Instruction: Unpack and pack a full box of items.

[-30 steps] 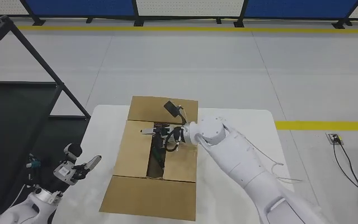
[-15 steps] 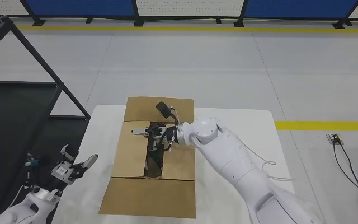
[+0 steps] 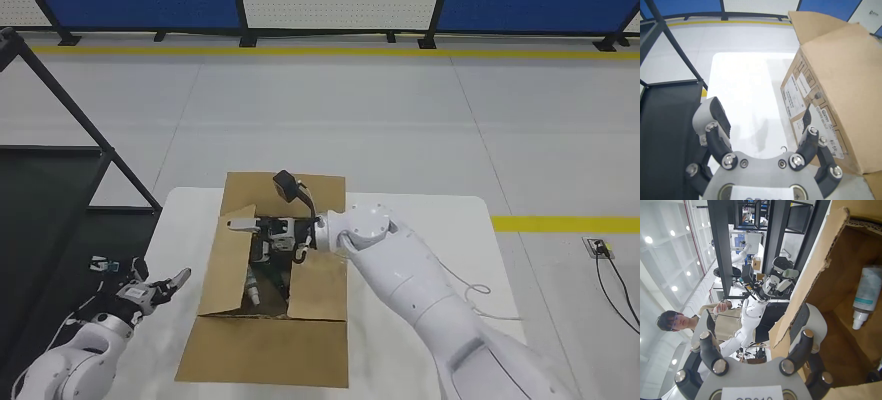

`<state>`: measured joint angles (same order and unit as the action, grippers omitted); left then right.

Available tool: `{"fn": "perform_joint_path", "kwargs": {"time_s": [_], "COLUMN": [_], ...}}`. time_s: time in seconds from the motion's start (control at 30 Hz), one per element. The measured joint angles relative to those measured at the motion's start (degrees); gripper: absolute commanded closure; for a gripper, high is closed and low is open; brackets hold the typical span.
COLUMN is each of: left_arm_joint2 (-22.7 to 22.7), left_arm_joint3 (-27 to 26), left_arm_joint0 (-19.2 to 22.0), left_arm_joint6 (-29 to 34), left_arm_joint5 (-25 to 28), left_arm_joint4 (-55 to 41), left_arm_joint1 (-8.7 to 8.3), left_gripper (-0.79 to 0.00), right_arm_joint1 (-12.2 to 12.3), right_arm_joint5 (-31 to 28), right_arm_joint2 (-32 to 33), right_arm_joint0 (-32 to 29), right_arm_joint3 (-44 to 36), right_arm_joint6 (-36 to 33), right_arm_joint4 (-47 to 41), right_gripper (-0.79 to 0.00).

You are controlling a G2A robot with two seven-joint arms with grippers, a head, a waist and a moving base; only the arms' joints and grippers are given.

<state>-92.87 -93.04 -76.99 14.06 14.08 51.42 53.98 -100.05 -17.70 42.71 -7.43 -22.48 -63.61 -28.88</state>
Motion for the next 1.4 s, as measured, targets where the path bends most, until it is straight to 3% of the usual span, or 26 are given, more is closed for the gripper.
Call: {"fn": "perform_joint_path", "kwargs": {"time_s": [0.3,0.87,1.03,1.2,1.4], "left_arm_joint2": [6.09,6.27,0.33,-8.72,-15.34], "left_arm_joint3": [1.69,0.41,2.23,1.6,-4.77], "left_arm_joint0": [3.77,2.44,0.64,-4.84,-13.21], "left_arm_joint6": [-0.55,-1.51,-4.28,-6.5,-12.09], "left_arm_joint5": [-0.21,3.58,2.75,8.45,16.55], "left_arm_joint4": [3.95,3.0,-6.46,-12.72,-12.3], "left_arm_joint1": [0.87,1.34,1.35,0.72,0.63], "left_gripper": [-0.785,-0.785,-0.785,-0.785,-0.785], "right_arm_joint1": [-1.09,-4.44,-5.67,-7.12,-8.97], "right_arm_joint5": [-1.05,-4.95,-5.07,-5.43,-7.64], "right_arm_joint2": [0.32,0.38,-0.14,-0.43,-1.0], "right_arm_joint0": [0.52,-0.07,0.04,-0.27,-0.74], "right_arm_joint3": [0.46,-2.72,-1.76,-0.63,1.39], "right_arm_joint6": [-1.68,0.4,0.93,0.5,4.73], "right_arm_joint4": [0.21,-1.3,-1.16,-2.16,-1.67], "right_gripper": [-0.785,-0.785,-0.785,-0.785,-0.785]}}
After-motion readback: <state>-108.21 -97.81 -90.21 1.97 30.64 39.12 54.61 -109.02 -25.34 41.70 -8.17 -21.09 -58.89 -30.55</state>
